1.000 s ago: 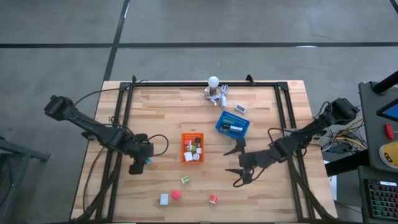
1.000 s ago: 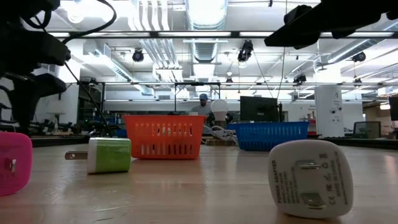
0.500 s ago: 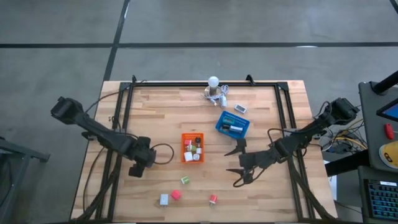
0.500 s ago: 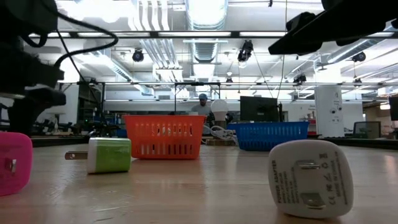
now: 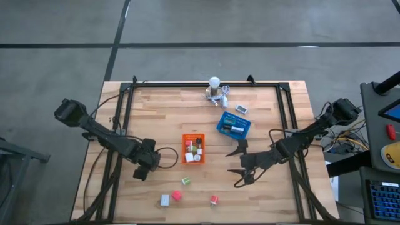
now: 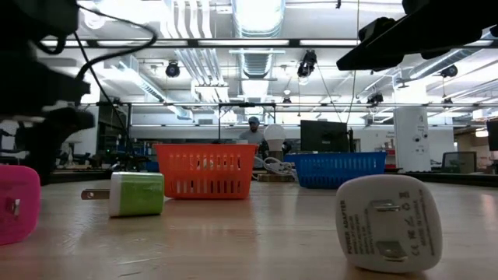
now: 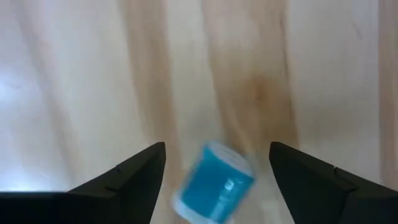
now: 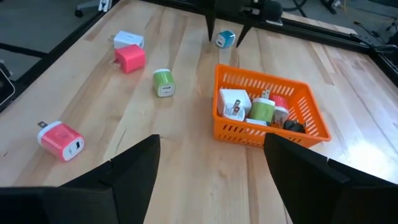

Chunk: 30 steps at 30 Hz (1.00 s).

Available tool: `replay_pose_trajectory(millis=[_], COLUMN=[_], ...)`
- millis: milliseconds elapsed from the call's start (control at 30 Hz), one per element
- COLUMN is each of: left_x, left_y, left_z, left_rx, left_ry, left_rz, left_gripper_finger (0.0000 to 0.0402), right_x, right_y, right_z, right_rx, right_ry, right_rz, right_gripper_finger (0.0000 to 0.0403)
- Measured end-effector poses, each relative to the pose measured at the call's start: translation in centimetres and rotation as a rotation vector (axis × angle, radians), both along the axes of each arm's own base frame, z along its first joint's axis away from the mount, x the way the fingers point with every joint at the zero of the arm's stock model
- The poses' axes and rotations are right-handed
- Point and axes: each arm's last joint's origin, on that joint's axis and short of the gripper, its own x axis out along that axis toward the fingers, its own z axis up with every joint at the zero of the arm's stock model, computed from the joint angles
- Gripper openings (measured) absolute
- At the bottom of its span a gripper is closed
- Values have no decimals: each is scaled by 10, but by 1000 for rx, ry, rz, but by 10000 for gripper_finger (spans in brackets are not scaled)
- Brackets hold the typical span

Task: Pick & Place Office items
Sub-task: Put the sky blue charger adapter into the orange bin

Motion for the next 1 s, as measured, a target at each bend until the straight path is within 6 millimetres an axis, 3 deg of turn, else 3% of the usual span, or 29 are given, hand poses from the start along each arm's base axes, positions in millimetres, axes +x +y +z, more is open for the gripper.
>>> replay_pose_trajectory(millis=[467, 1000], left_x=[0, -2], left_y=[1, 1], left_z=[0, 0], left_rx=[39, 24], left_ry=[9, 35], left_rz=[-11, -37], left_gripper_finger=[241, 235], right_x=[0, 0], right_y=[0, 0], right_z=[0, -1], right_rx=[14, 20], right_ry=[1, 3], right_rz=[-4, -8], right_gripper_finger=[274, 274])
